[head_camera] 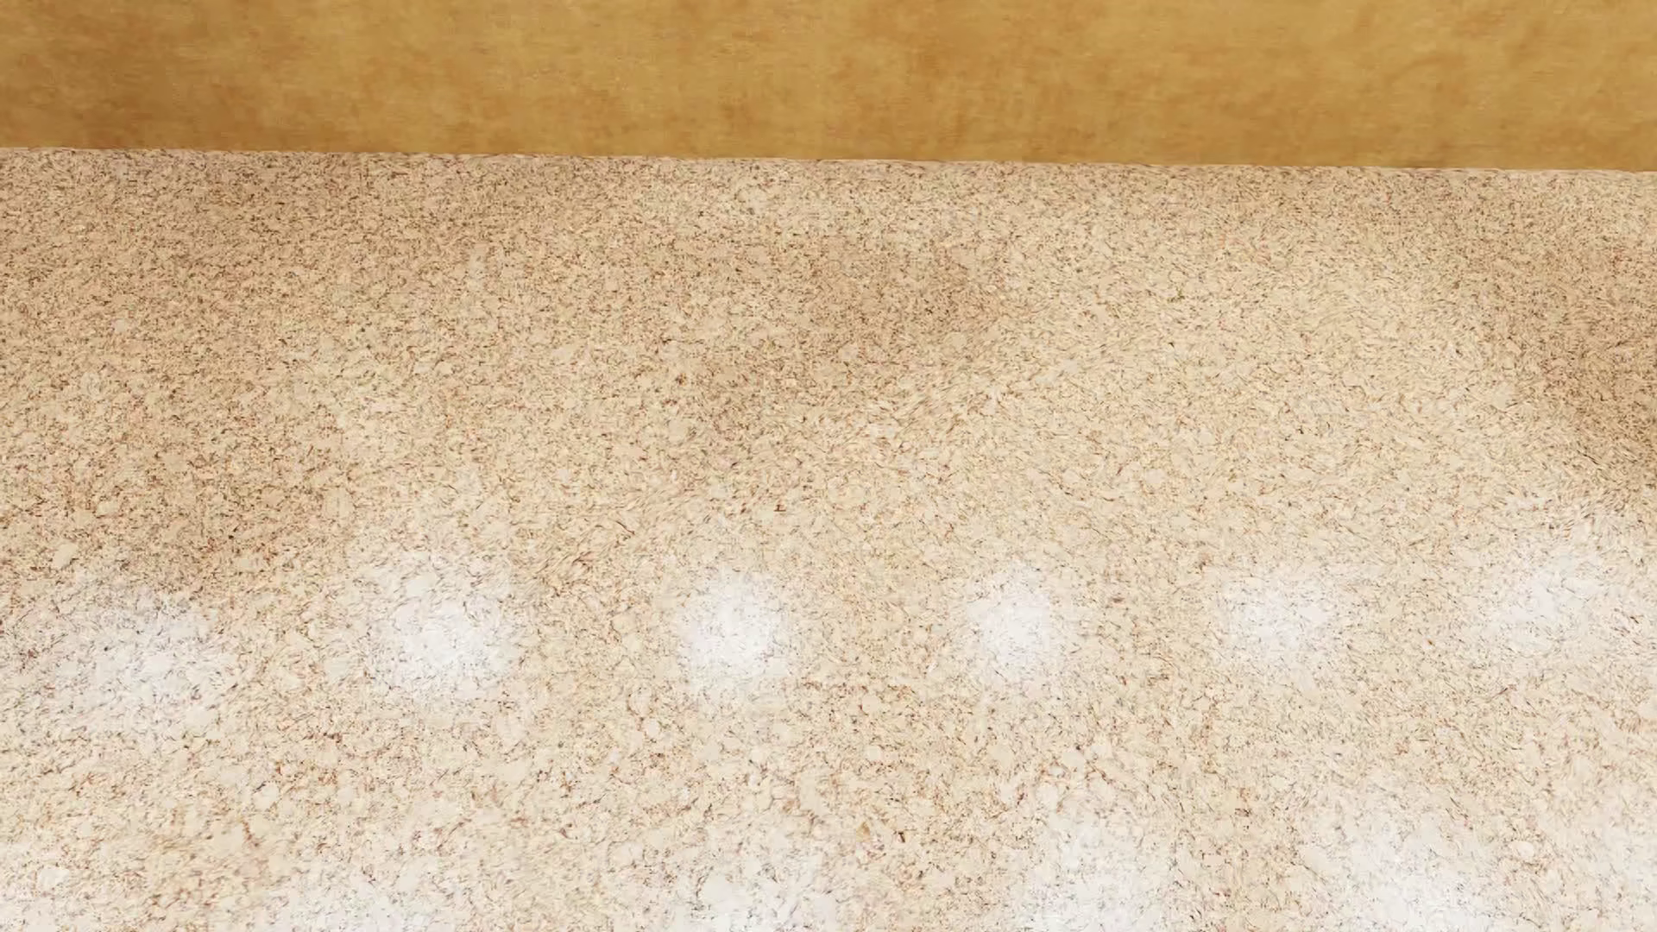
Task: Perch on the chair
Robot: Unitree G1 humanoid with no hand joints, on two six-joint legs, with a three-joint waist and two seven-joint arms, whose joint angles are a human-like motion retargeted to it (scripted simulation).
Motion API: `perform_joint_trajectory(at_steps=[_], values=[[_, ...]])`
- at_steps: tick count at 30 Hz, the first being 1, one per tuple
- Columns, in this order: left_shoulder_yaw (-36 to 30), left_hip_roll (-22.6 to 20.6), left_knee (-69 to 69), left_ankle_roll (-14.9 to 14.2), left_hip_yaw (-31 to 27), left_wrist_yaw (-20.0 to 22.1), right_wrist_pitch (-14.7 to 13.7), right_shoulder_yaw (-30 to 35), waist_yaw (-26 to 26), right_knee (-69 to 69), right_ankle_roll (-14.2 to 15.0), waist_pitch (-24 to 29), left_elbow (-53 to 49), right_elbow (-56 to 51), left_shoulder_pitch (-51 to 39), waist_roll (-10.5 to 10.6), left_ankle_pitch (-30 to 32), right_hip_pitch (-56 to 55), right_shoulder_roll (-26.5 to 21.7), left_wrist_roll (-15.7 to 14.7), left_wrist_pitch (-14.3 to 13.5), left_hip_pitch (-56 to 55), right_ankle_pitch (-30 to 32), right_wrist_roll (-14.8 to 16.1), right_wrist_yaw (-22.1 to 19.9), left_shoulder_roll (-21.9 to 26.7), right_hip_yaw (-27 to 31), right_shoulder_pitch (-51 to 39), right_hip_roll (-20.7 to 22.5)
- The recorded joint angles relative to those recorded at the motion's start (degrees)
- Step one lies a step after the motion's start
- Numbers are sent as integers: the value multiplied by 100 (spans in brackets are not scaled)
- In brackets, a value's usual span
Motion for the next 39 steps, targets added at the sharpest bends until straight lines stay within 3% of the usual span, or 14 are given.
perform_joint_trajectory(at_steps=[9, 14, 15, 18, 24, 27, 28, 30, 33, 35, 36, 37, 38, 39], values=[[-51, -367, 584, 160, -199, -56, 36, 85, 58, 89, 114, 40, -138, -103, 62, 30, -749, -79, -85, 88, -129, -1, 187, -54, 76, -97, 129, 8, -299], [-276, -330, 441, 200, 269, -227, -12, -89, -129, 43, 254, 149, -300, -306, 129, -90, -713, -473, 54, 268, -175, 165, 525, -158, 7, 83, 369, -178, -274], [-330, -326, 325, 264, 340, -296, -50, -75, -171, 95, 283, 179, -394, -367, 158, -111, -734, -623, 102, 397, -174, 230, 568, -255, 42, 198, 424, -181, -218], [-237, -295, 95, 451, 637, -198, -77, -237, -305, 521, 106, 346, -433, -365, 175, -160, -722, -803, 160, 321, -247, 481, 382, -578, 268, 366, 228, -166, -130], [-54, -229, 4, 991, 1119, -160, -148, -614, -312, 640, 110, 435, -420, -265, 307, -116, -815, -870, 22, 422, -342, 1060, 300, -677, 397, 340, -85, 22, -580], [-125, -222, -56, 1269, 1365, -117, -331, -782, -314, 428, -94, 554, -429, -257, 200, -101, -604, -853, -27, 539, -431, 1414, 174, -868, 381, 299, -435, 10, -646], [-42, -262, -232, 821, 1363, 238, 153, -672, -365, 535, -3, 225, -408, -451, 381, -147, -891, -1066, -16, 79, -296, 1445, -21, -579, 510, 246, -322, 271, -463], [-17, -43, 176, 644, 1405, 383, 125, -587, -362, 276, 70, 189, -529, -461, 397, -74, -842, -954, -36, -36, -345, 1483, 475, -606, 515, 223, -226, 363, -193], [-54, 633, 1702, -82, 1380, 378, 74, -297, -327, 193, -277, 260, -596, -510, 450, -31, -504, -602, -64, -344, -332, 1209, 449, -662, 501, 292, -178, 455, 253], [-55, 875, 2997, -225, 1087, 408, 124, -346, -197, -172, -569, 346, -582, -555, 346, -33, -243, -182, -149, -342, -277, 577, 472, -609, 492, 230, -165, 438, 409], [-50, 791, 3476, -212, 858, 485, 165, -264, -109, -344, -614, 424, -595, -555, 325, -21, -364, 56, -216, -444, -276, 279, 479, -518, 480, 145, -122, 393, 442], [-106, 562, 3783, 61, 604, 456, 214, -170, 1, -503, -645, 460, -601, -549, 327, -24, -601, 267, -265, -542, -272, 8, 473, -482, 481, 77, -66, 370, 482], [-99, 332, 3971, 262, 363, 345, 207, -27, 101, -542, -667, 502, -611, -546, 310, -14, -804, 405, -311, -442, -278, -302, 406, -448, 477, 34, -32, 323, 502], [-28, 152, 4058, 137, 176, 233, 175, 93, 196, -415, -678, 525, -641, -553, 299, 20, -875, 428, -364, -269, -303, -672, 271, -454, 489, -4, -38, 254, 508]])
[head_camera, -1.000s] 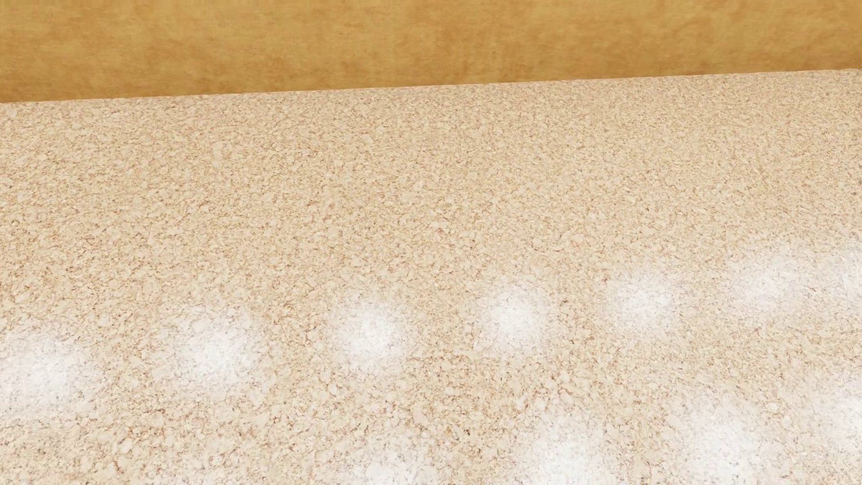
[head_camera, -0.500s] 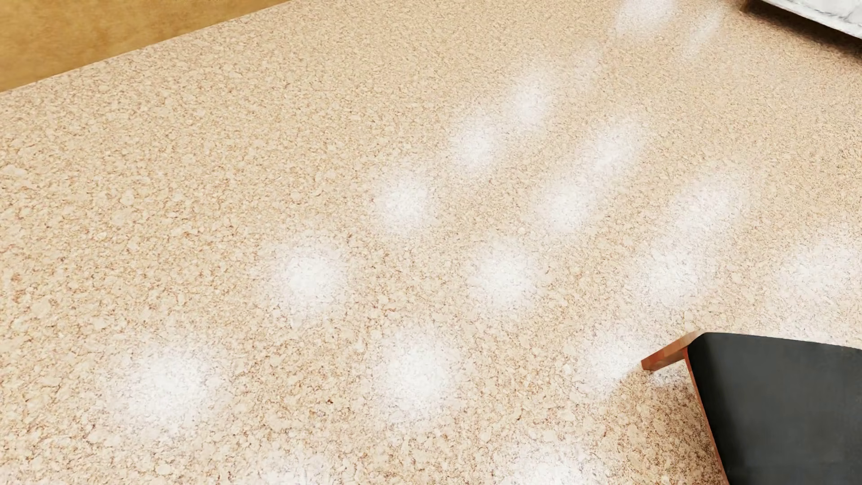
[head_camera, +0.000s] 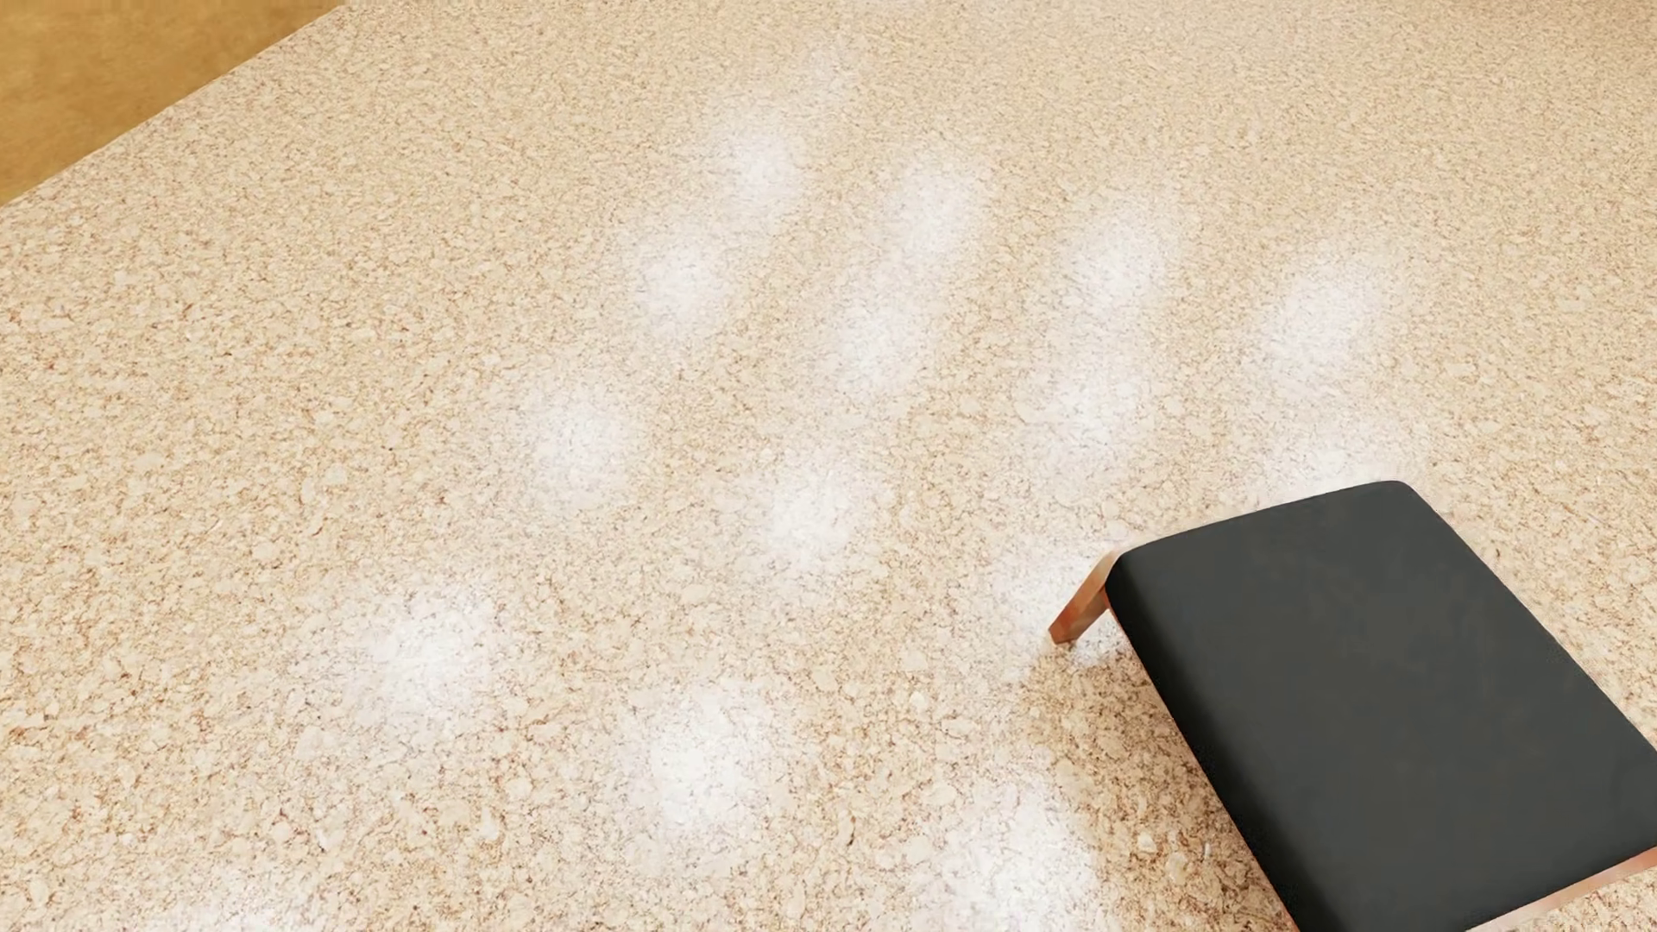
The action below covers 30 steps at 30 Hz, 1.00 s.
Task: Perch on the chair
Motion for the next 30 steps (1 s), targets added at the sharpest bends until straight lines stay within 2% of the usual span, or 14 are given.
perform_joint_trajectory(at_steps=[4, 6, 7, 10, 11, 12, 13, 14, 15, 18, 21, 23, 26, 30], values=[[135, -674, -1418, -51, -325, -124, -12, 311, 193, -157, -31, 39, 40, -160, 11, 64, -92, 513, -82, 130, -5, -1043, -291, 23, 27, -57, 31, -268, 71], [319, -863, -2574, 167, -159, -174, -25, 447, 240, -217, -98, 55, 71, -307, 40, 63, -65, 785, -71, 182, 26, -1166, -497, -51, 53, -7, -22, -388, 131], [375, -904, -2863, 207, -81, -203, -48, 490, 247, -248, -121, 95, 99, -365, 54, 61, -4, 1005, -62, 187, 57, -1152, -591, -83, 65, 23, -62, -413, 165], [552, -862, -2705, -300, 68, -228, -96, 459, 262, -38, -146, -12, 131, -467, 200, 34, 563, 1542, -52, 189, 90, -1007, -827, -182, 83, 88, -202, -259, 266], [707, -904, -2843, -57, 133, -306, -86, 391, 262, 410, -101, -123, 91, -493, 294, -16, 653, 1499, -58, 258, 110, -781, -953, -241, 124, 111, -289, -162, 214], [707, -1007, -2784, 68, 13, -261, -90, 291, 256, 1200, 154, -185, 100, -438, 320, -106, 681, 1255, -44, 259, 88, -677, -968, -252, 103, 105, -330, -111, 77], [641, -1091, -2816, 116, -75, -204, -83, 272, 209, 2272, 711, -237, 140, -342, 351, -171, 700, 853, -25, 240, 110, -494, -702, -174, 49, 77, -271, -33, -154], [653, -1151, -3010, 336, -9, -275, -84, 311, 118, 3397, 1594, -228, 80, -279, 421, -230, 729, 449, -42, 299, 134, -159, 156, -166, 179, 78, -335, 8, -448], [692, -1161, -3127, 563, 81, -340, -69, 233, 24, 4390, 1651, -113, -12, -278, 396, -272, 742, 0, -62, 380, 130, 150, 358, -252, 283, 106, -388, -54, -694], [536, -923, -3266, 559, 26, -94, -5, 171, -219, 5110, 1227, -66, -69, -286, 234, -185, 666, -1234, -49, 395, 90, 582, 92, -395, 156, 79, 94, -45, -882], [345, -501, -3167, 330, -2, 2, -5, 44, -384, 3762, 640, -12, -237, -309, 74, -135, 516, -1701, -13, 337, -72, 720, -63, -484, 100, 90, 367, -44, -1031], [113, -227, -2765, 78, -150, 113, -52, -104, -380, 2546, 627, -88, -343, -318, 104, -102, 402, -1591, -23, 286, -143, 497, 232, -327, -166, 23, 594, 93, -1231], [48, 124, -2439, -115, -494, 247, 210, -162, -317, 1928, 896, -163, -433, -445, 109, -27, 513, -1278, -128, 407, 27, 131, 733, -193, -212, -107, 930, 255, -1472], [135, 485, -2952, -479, -885, 370, 87, -173, -153, 1932, 764, -96, -546, -519, -51, -49, 1789, -674, -152, 348, 17, -510, -944, -17, -500, -78, 497, 228, -1190]])
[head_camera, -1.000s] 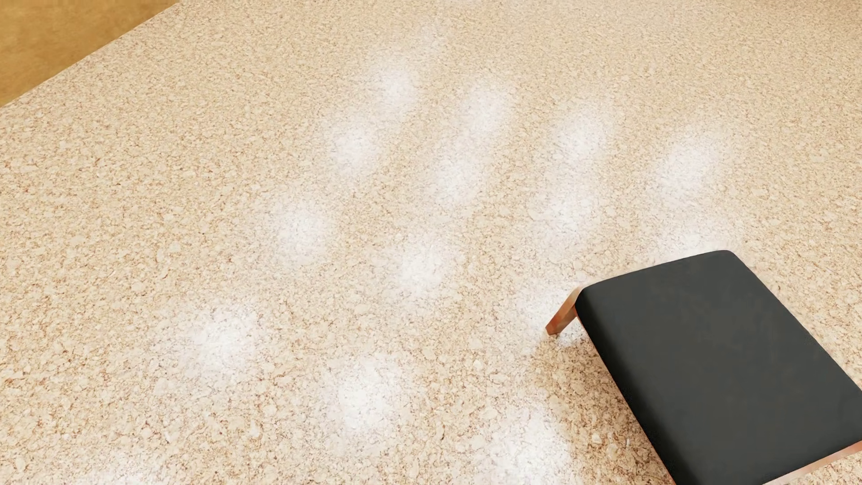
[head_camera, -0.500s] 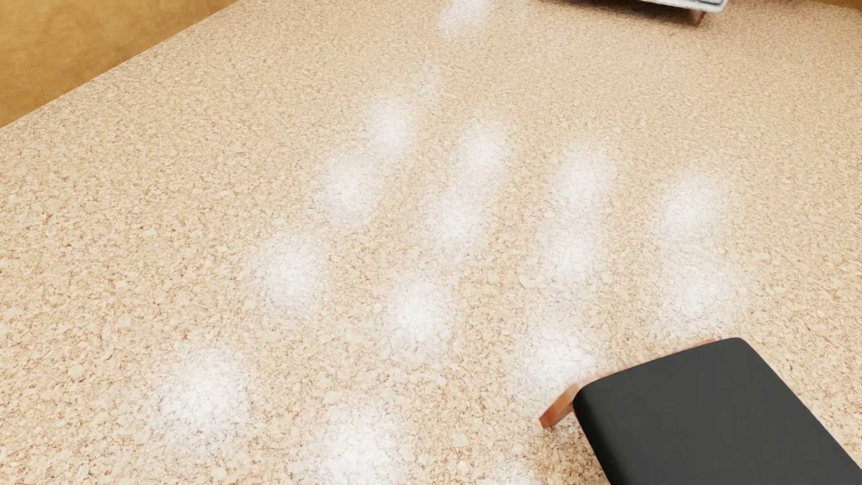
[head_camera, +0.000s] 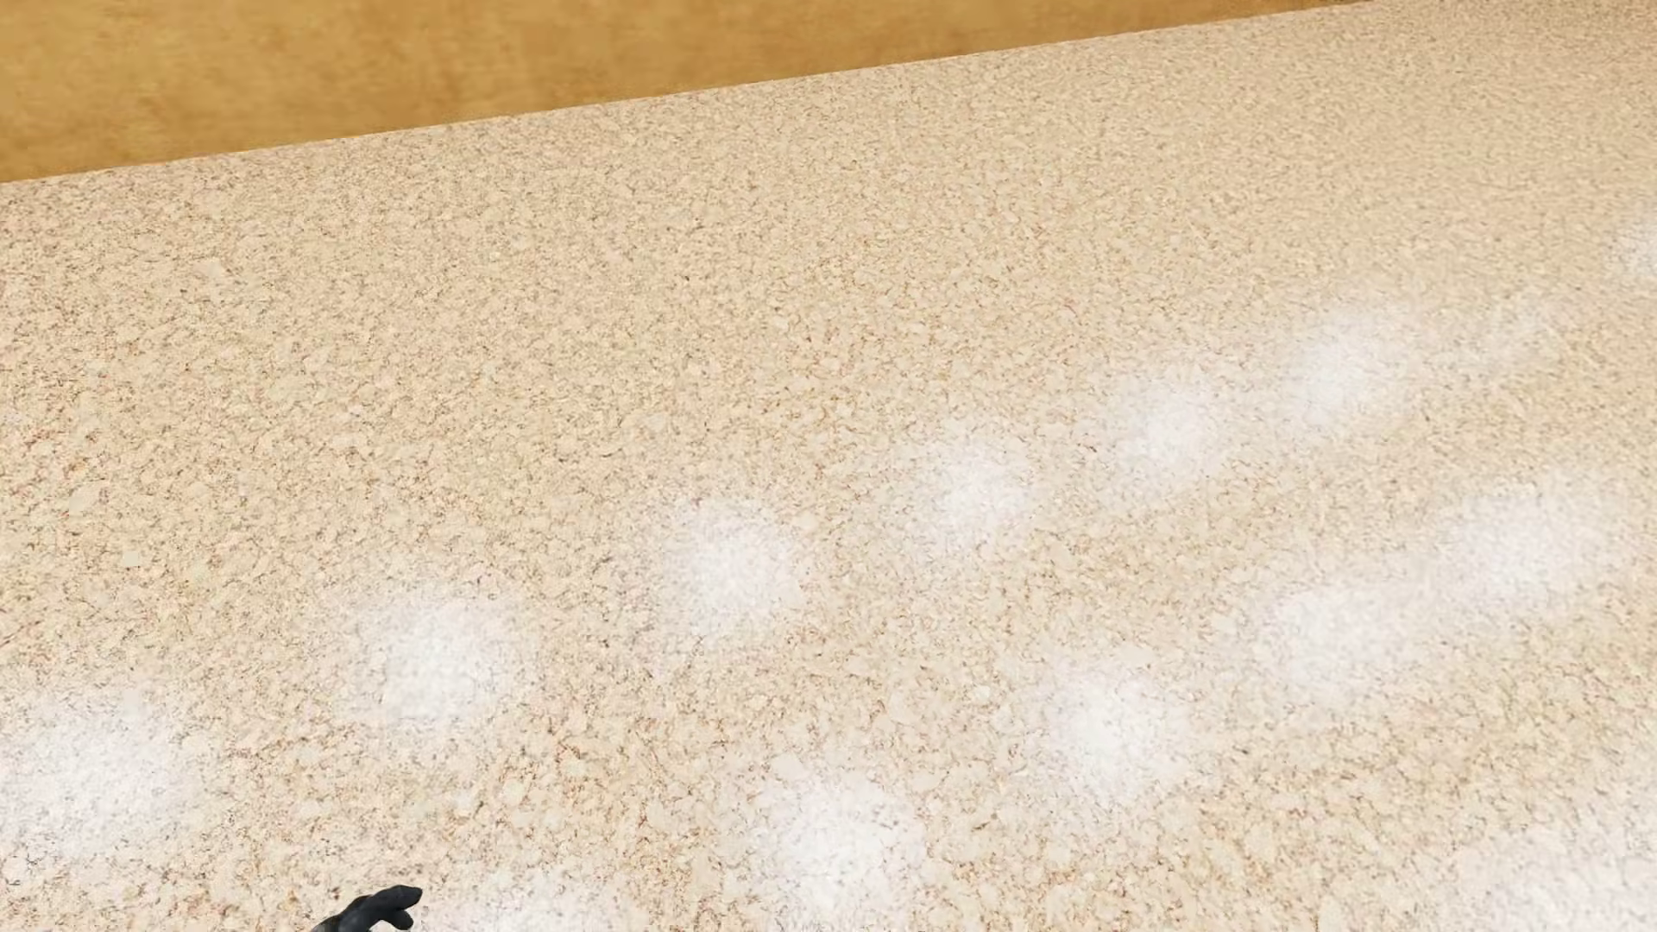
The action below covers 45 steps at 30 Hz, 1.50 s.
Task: Perch on the chair
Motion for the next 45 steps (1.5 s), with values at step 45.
perform_joint_trajectory(at_steps=[45], values=[[-1288, -1406, 6080, 949, -48, 51, 50, 915, 121, 5348, -826, 2209, -483, -815, -3559, 218, -3301, -5344, -40, 363, -72, -4451, -1121, -209, -266, -164, 508, -3446, 688]])
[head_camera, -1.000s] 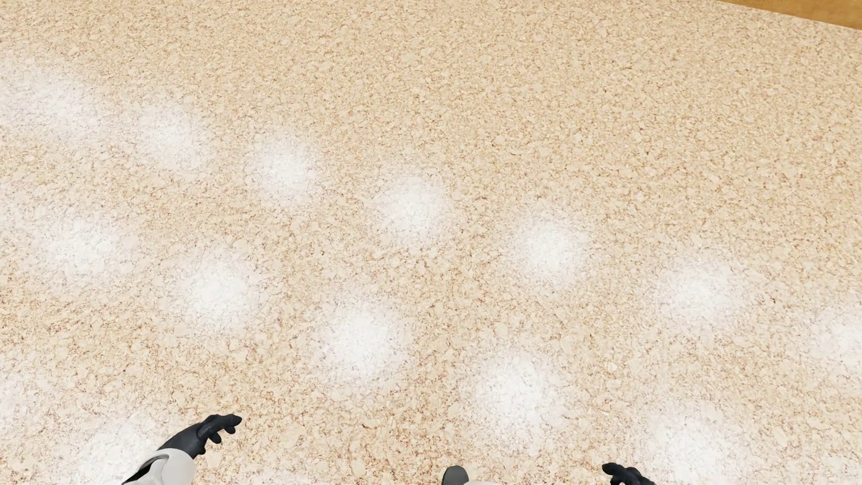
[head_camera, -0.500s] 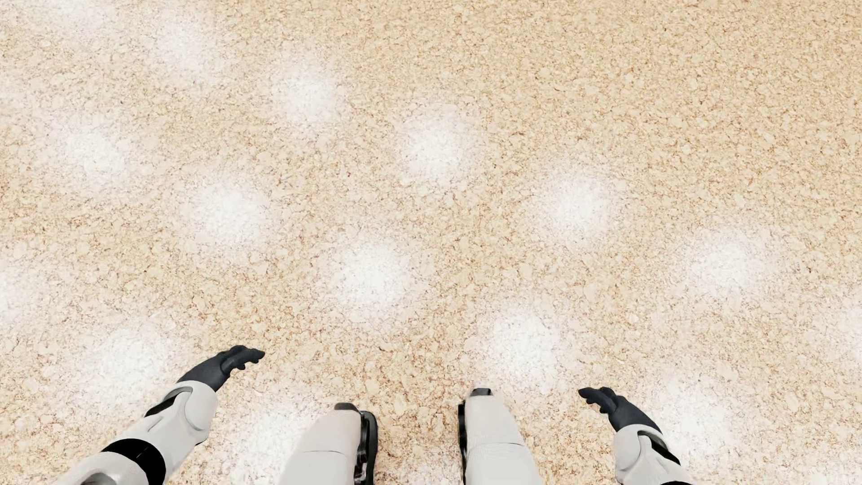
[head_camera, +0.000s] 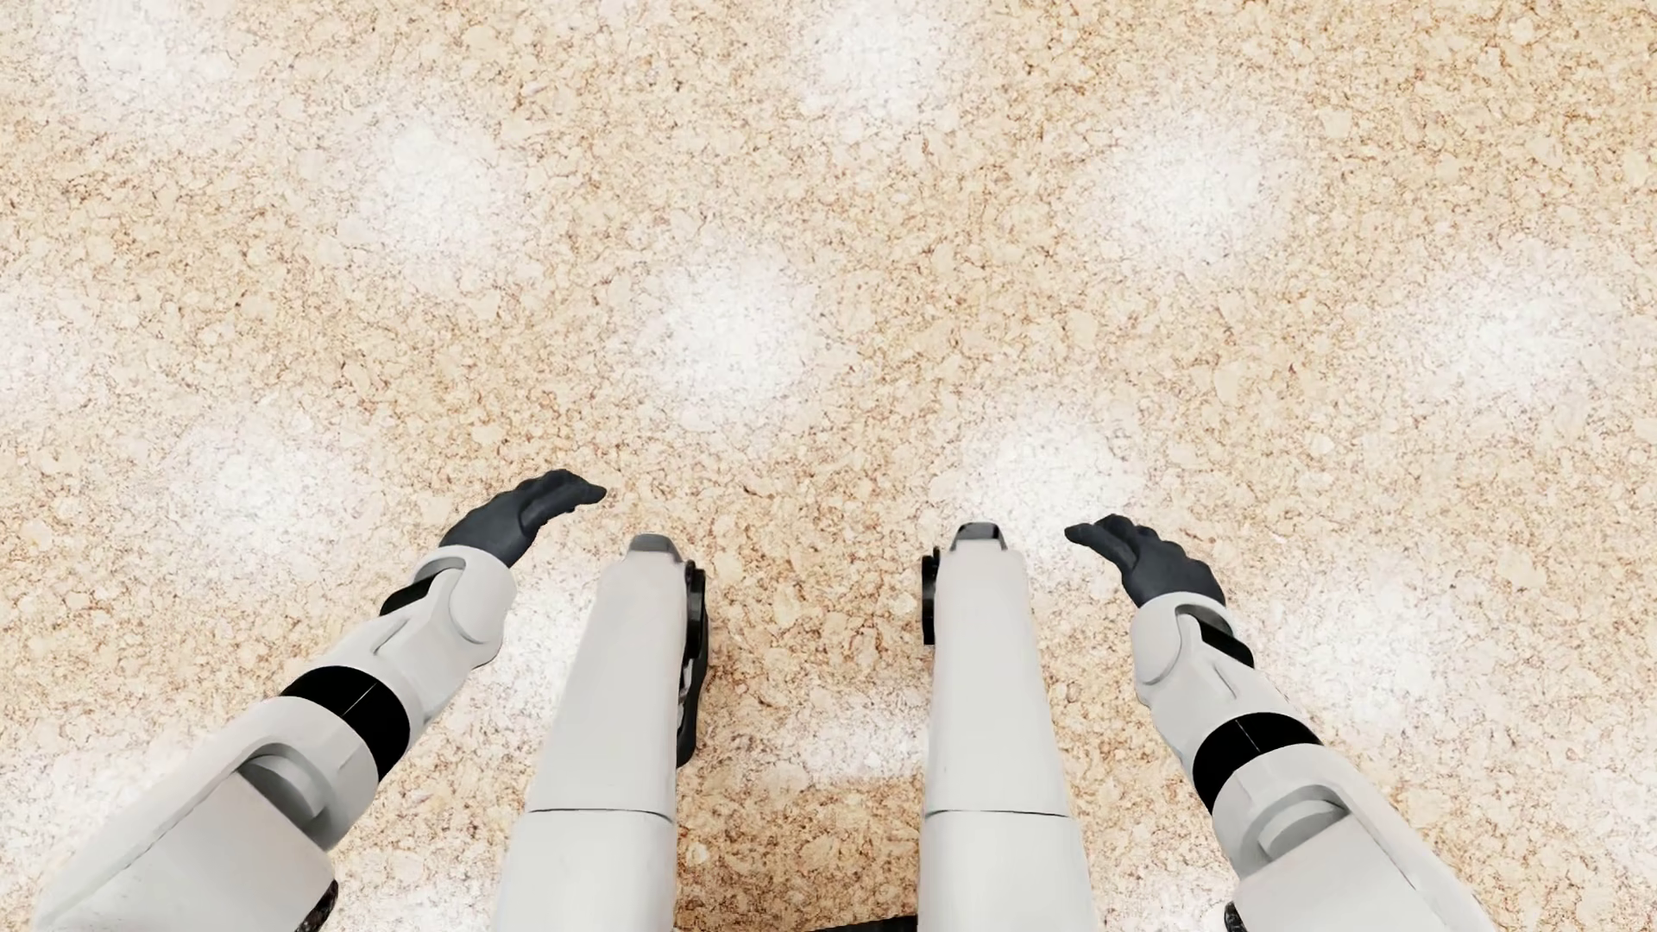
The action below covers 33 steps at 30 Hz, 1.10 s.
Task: Perch on the chair
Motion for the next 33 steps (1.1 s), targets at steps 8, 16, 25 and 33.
perform_joint_trajectory(at_steps=[8, 16, 25, 33], values=[[-235, -69, 1154, -80, -165, 28, 101, 387, 3, 1187, -137, 451, -159, 87, -723, -35, -226, -1110, 20, 36, 7, -1067, -126, 67, 5, -20, 310, -927, 142], [-331, 24, 1789, -226, -218, 73, 146, 347, 1, 1827, -137, 654, -363, 53, -651, -94, 168, -1299, 184, 109, 48, -1329, 132, 25, 63, -174, 333, -982, 130], [-182, 81, 2250, -62, -242, -446, 217, 208, 17, 2173, -161, 327, 2, -405, 176, -61, 334, -975, 276, 188, 308, -1083, 141, -181, 892, -289, 279, -258, 201], [-35, 120, 2590, 62, -258, -77, 233, -12, -20, 2431, -121, 185, 534, 186, 407, -25, 364, -739, 466, -371, 312, -842, 201, 194, 562, -440, 221, -79, 207]])
